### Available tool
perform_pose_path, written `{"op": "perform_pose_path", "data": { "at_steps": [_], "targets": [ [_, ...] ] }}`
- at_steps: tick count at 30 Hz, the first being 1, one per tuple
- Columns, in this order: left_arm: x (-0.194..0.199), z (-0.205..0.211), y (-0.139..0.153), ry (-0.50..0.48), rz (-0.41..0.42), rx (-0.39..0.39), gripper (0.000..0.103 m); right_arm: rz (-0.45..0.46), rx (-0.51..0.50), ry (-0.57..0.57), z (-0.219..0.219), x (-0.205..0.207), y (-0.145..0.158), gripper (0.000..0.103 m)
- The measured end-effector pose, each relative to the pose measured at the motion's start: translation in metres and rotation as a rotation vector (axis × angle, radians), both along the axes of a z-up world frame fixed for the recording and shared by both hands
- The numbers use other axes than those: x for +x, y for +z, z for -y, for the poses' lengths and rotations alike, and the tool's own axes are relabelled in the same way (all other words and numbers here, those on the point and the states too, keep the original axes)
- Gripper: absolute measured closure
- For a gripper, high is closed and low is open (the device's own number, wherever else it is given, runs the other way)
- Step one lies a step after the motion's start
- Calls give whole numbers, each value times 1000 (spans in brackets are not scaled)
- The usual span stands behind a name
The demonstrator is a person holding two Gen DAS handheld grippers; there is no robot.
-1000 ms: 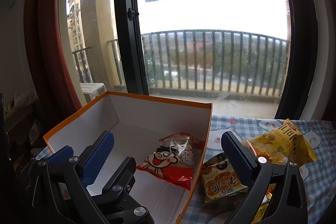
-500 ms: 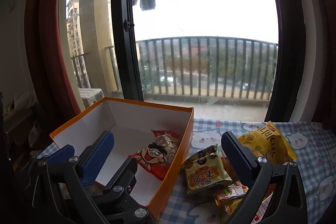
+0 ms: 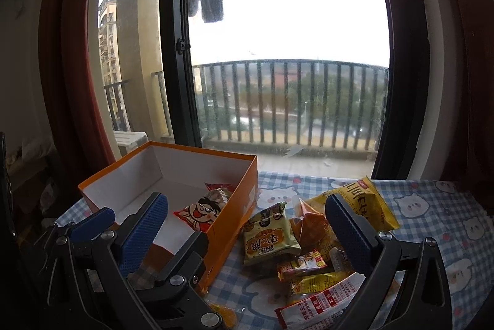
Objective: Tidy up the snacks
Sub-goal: 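Withdraw both tools from the box back toward the snack pile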
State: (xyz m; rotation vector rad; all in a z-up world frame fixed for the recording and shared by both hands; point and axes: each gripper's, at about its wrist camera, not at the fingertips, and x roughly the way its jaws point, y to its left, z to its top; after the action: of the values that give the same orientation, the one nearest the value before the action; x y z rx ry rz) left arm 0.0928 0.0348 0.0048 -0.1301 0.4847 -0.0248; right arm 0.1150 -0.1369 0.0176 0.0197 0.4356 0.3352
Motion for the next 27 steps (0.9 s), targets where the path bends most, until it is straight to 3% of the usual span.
{"op": "perform_pose_path", "data": {
  "at_steps": [13, 27],
  "targets": [
    [-27, 36, -12, -46, -9, -7, 1, 4, 0, -22, 42, -31, -9, 0],
    [-48, 61, -42, -66, -38, 36, 1, -38, 20, -20, 67, -52, -46, 0]
  ]
}}
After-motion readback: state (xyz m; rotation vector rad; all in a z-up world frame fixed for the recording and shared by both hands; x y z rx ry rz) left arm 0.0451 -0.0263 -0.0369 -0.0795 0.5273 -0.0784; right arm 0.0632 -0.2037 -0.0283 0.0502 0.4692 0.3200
